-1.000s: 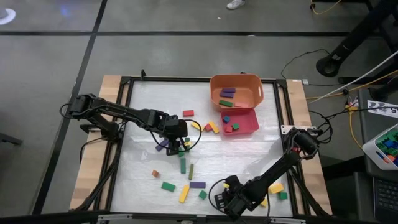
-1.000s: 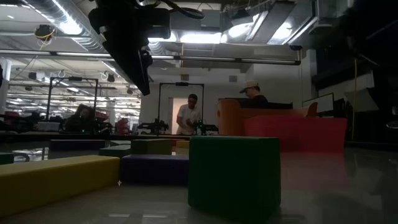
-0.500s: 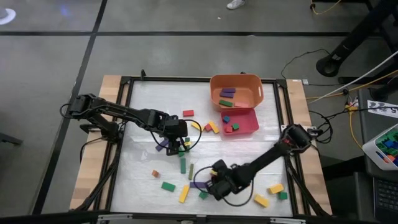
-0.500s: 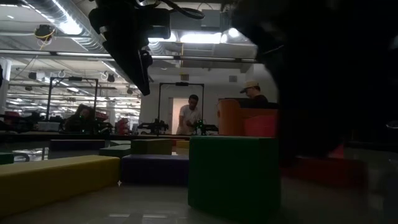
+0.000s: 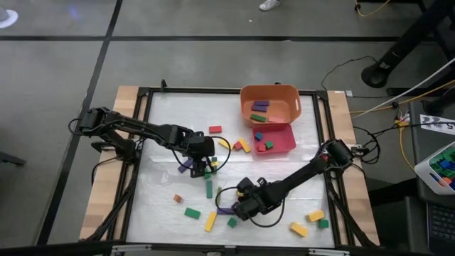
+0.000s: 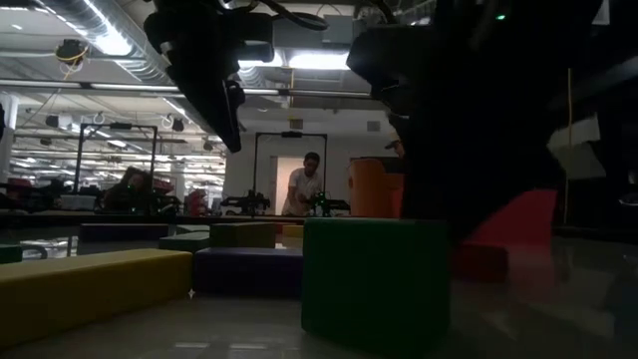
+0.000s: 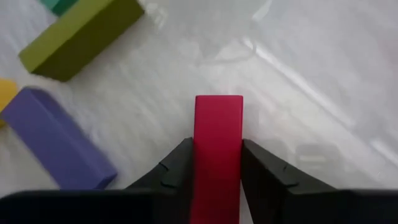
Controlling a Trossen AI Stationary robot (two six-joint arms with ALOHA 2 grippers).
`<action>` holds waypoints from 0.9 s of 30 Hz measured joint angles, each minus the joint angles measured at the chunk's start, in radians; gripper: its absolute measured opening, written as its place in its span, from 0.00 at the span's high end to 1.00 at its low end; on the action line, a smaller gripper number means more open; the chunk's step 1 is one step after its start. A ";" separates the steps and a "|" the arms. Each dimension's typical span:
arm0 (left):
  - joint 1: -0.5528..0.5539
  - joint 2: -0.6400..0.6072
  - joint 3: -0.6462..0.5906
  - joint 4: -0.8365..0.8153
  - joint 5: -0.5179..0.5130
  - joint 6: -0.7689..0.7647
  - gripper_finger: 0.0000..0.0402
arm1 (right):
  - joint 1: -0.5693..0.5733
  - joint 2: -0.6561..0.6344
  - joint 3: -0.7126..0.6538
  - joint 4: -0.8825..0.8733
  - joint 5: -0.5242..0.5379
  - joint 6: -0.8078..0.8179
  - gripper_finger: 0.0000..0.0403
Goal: Sort blocks by size
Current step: Put the red rectangle block into the orange bin
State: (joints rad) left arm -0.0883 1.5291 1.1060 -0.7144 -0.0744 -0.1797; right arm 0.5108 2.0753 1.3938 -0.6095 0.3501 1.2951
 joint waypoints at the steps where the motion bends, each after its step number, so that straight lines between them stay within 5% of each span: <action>1: 0.004 0.000 0.001 0.000 0.000 0.000 0.48 | -0.003 -0.003 -0.001 -0.001 0.006 -0.013 0.74; 18: 0.172 -0.068 0.003 -0.058 -0.001 0.023 0.48 | -0.174 -0.045 0.000 -0.037 0.041 -0.294 0.73; 27: 0.271 -0.176 0.003 -0.097 -0.001 0.030 0.48 | -0.288 -0.130 0.163 -0.256 0.100 -0.586 0.73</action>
State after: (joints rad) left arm 0.1832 1.3530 1.1088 -0.8110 -0.0750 -0.1500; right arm 0.2226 1.9453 1.5572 -0.8652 0.4500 0.7093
